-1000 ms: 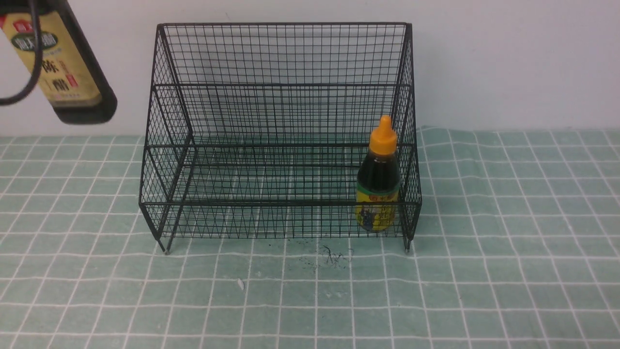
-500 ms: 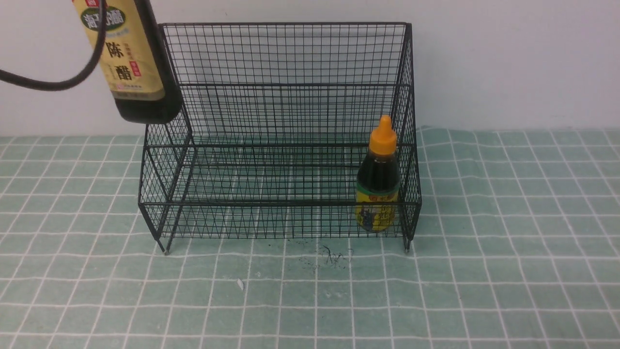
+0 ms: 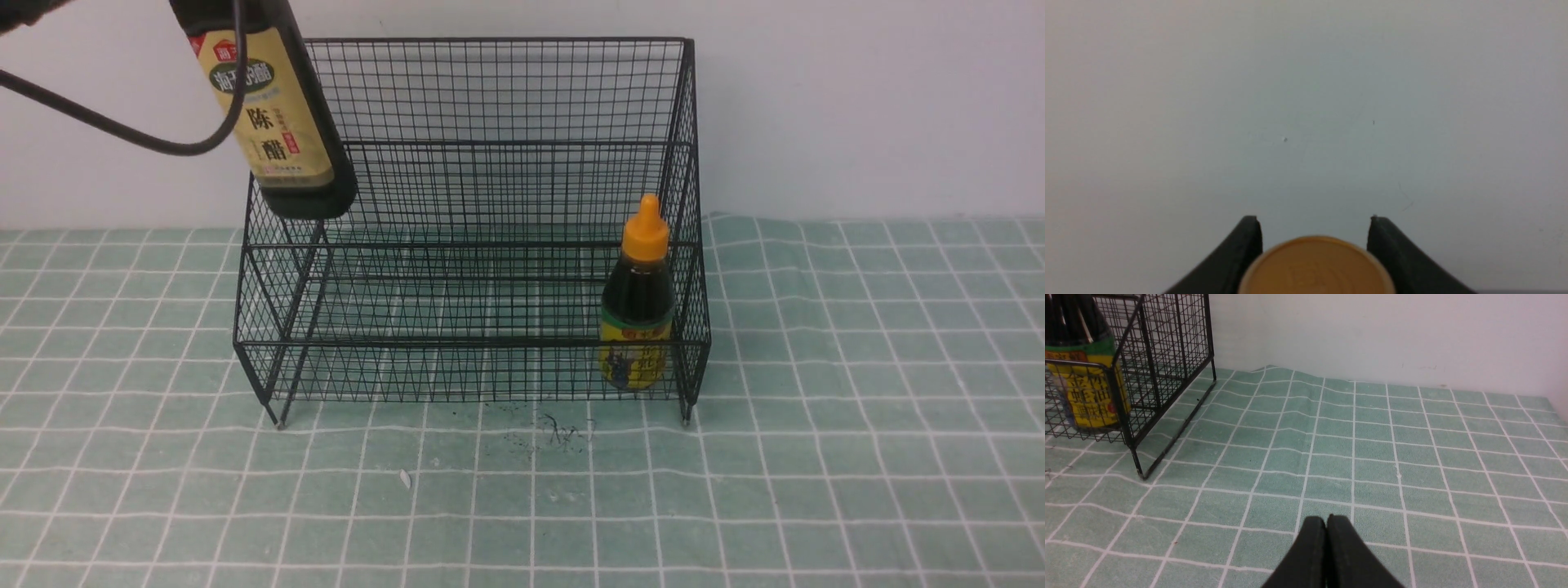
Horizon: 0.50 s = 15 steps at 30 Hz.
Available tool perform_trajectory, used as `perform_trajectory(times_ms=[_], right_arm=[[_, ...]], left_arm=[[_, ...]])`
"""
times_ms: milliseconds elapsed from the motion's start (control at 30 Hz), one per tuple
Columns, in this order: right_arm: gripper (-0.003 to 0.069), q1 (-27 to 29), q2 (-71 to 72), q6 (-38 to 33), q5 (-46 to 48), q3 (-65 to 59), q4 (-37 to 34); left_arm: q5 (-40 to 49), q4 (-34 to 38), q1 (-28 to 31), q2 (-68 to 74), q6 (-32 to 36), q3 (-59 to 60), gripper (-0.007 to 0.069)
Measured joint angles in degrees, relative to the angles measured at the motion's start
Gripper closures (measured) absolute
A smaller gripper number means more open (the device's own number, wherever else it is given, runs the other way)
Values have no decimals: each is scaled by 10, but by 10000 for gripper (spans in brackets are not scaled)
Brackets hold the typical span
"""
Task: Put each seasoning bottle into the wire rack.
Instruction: Use the left arm to put the condiment bottle back on the shelf
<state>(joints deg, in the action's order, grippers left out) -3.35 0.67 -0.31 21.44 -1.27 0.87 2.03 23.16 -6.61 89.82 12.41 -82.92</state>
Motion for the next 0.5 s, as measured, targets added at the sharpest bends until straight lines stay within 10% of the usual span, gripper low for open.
perform_trajectory(times_ms=[500], right_arm=[[672, 0, 0, 0, 0, 0, 0]], left_arm=[[46, -1, 0, 59, 11, 0, 324]])
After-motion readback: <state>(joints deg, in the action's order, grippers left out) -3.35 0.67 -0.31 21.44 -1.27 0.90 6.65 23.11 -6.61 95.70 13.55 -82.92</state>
